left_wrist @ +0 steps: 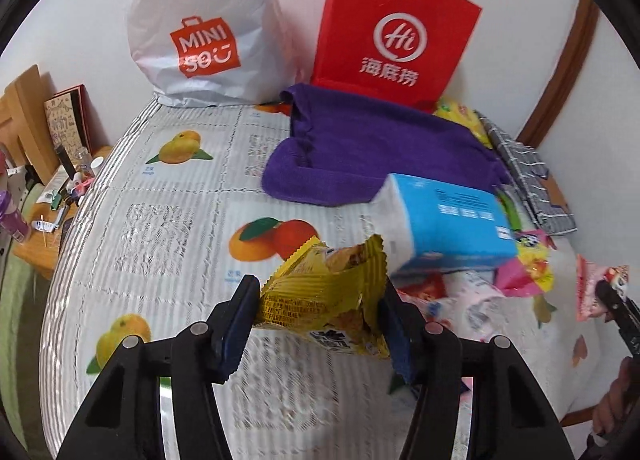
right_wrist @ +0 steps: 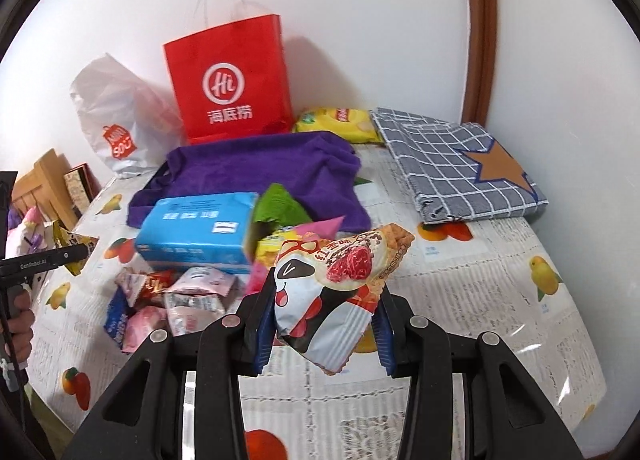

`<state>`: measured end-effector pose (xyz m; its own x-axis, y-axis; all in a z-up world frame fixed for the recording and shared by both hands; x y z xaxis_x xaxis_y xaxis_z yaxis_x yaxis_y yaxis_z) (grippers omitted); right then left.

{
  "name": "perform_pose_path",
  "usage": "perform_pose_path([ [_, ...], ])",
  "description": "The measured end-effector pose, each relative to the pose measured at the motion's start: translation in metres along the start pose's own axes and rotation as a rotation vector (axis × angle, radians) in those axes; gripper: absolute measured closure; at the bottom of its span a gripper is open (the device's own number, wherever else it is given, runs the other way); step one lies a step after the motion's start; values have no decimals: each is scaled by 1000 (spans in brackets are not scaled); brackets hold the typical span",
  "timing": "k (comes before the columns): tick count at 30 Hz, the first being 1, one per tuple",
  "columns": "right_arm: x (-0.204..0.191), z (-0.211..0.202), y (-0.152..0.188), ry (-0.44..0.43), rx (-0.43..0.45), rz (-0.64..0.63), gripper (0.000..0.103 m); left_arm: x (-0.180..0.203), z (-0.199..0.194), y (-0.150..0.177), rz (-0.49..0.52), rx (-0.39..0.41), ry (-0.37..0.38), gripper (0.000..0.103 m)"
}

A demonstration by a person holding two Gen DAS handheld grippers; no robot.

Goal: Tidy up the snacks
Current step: 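Carry both held snacks up and over onto the purple towel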

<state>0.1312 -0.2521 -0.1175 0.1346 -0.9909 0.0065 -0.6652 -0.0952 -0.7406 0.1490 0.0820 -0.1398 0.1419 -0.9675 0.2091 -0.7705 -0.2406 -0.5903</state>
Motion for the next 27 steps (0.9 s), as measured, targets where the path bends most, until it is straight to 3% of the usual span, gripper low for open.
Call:
perform_pose_path([
  [10,-28,-22,-9,-63,49,-30,62,35,-39,11,48,18,56,47],
  [13,-34,-30,-19,-33,69,-61,62,43,-51,8,63,40,54,47],
  [27,-48,-35,-66,-94,119,-61,61,59,-83,-22,83,110,58,47],
])
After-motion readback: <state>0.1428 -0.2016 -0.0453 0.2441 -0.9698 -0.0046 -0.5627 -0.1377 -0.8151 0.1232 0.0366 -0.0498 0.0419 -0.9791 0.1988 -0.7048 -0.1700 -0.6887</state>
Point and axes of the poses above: each gripper's, at about its wrist camera, not at the fingertips, and z roughly the way its jaws point, x to its right, y to its underside, the point moved 5 cm from there along z, roughly the way its jaws point, and after that the axes turned 4 degrees about -z, right-handed, at the moved point
